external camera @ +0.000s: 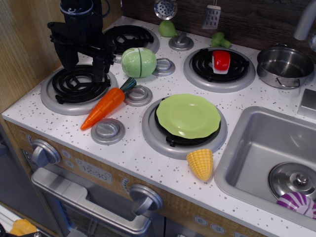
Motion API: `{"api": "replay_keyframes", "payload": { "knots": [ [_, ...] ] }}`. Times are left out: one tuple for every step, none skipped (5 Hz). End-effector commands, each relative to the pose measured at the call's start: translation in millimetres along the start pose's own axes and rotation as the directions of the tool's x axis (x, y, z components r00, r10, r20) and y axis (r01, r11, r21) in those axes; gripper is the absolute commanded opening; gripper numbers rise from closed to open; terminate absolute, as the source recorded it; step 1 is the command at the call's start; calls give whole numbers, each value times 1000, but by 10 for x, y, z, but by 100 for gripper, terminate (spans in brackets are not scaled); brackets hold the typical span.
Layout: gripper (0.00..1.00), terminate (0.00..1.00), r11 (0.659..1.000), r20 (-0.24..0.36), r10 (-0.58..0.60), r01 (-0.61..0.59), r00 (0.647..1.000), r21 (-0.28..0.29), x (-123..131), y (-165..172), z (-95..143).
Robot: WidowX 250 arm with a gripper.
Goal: Put sushi on plate
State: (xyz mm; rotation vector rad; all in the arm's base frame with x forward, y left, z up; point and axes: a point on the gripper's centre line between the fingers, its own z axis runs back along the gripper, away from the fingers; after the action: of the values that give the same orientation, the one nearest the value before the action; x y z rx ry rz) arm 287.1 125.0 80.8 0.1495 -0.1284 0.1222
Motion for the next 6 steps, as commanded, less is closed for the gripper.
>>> {"api": "replay_keyframes", "payload": {
  "knots": [
    [100,0,1000,0,0,0,1000,0,0,0,0],
    [100,0,998,15,59,-58,998,-30,309,-307,173],
    [100,0,998,73,67,-66,995,-10,549,-634,338],
    [100,0,988,183,157,-155,970,-30,763,-1097,412],
    [100,0,980,217,166,-137,962,-142,935,-1316,431],
    [100,0,990,287,104,-72,952,-119,1136,-1453,384]
  ]
}}
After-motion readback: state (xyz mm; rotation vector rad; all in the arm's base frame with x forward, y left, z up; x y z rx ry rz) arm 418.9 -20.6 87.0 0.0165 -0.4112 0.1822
